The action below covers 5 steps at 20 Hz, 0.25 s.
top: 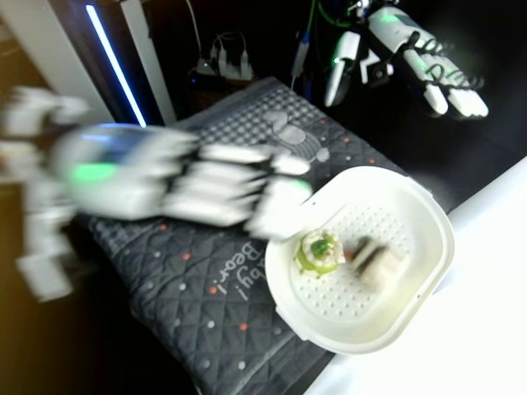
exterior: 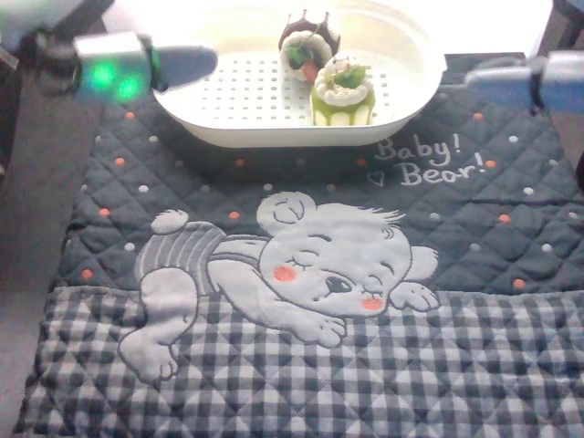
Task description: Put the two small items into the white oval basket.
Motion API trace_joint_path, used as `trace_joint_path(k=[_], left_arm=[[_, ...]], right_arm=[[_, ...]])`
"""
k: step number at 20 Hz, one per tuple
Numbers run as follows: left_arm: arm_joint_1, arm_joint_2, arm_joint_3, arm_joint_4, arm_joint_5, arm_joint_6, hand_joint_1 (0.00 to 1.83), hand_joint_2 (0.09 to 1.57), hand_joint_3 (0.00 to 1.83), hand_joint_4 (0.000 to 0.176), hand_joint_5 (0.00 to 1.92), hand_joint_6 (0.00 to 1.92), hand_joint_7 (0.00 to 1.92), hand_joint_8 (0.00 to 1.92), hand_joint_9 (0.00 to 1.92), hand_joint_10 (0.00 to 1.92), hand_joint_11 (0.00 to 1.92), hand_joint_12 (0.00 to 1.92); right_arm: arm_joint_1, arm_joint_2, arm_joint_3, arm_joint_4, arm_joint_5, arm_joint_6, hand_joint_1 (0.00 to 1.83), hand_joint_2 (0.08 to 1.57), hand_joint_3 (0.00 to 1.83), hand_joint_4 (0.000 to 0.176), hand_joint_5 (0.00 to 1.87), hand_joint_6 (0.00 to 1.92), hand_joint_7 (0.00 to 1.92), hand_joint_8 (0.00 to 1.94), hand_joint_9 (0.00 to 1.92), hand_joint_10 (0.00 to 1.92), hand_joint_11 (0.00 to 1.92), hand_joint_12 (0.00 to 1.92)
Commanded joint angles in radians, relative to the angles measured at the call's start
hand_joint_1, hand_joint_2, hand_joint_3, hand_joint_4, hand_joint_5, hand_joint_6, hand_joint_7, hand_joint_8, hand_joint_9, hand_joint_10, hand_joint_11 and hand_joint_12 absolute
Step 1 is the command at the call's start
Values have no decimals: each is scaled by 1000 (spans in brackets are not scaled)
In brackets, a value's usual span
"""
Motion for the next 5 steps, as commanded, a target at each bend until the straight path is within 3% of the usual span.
trace_joint_path(k=[1,3,4,5], left_arm=[[8,11,-6,12,-175,-19,167,1125,36,106,0,0,0,0,0,0,0,0],[106,55,-57,11,-301,-61,121,1161,9,124,0,0,0,0,0,0,0,0],[158,71,-81,11,-356,-62,121,1186,14,153,0,0,0,0,0,0,0,0],[187,81,-94,10,-393,-62,121,1186,14,153,0,0,0,0,0,0,0,0]], right_arm=[[2,13,-24,-20,102,-2,151,1142,11,176,0,0,0,0,0,0,5,4],[-50,49,-60,-18,165,-1,130,1131,4,170,0,0,0,0,0,0,0,0],[-113,74,-77,7,232,9,94,1109,0,176,0,0,0,0,0,0,0,0],[-152,87,-84,22,275,20,94,1109,0,176,0,0,0,0,0,0,0,0]])
